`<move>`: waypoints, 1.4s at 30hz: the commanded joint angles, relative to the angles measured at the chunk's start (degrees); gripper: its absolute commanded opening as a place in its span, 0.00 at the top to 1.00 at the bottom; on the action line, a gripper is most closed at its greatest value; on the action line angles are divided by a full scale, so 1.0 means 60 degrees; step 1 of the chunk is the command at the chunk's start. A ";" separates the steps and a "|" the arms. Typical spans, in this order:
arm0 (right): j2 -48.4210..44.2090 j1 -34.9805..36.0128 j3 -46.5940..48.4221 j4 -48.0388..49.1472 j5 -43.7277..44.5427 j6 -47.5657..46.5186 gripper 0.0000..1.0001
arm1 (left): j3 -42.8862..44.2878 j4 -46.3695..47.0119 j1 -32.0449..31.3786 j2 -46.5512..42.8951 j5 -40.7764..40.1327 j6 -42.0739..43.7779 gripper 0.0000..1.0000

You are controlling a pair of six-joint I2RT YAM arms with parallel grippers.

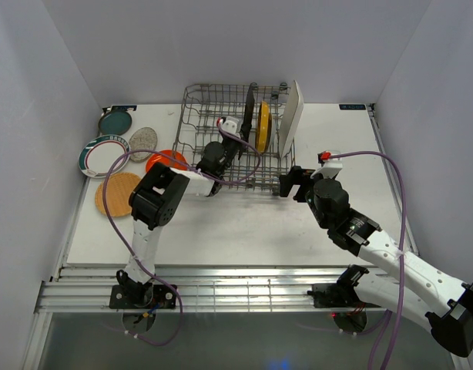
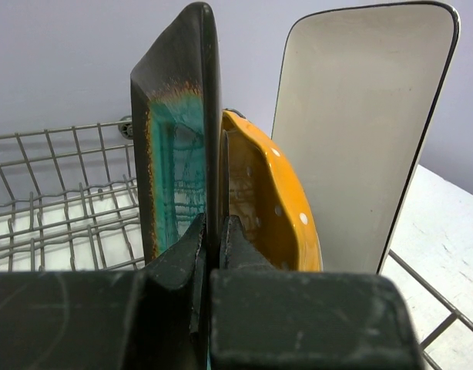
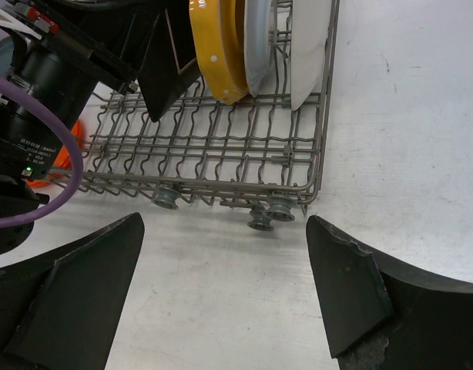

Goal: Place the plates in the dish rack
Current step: Insert the plate into the dish rack.

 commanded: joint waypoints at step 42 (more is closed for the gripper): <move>0.0023 0.0026 0.0434 0.0225 -0.0004 0.0123 0.09 | 0.0875 0.4632 0.0177 -0.2021 -0.0188 -0.1023 1.00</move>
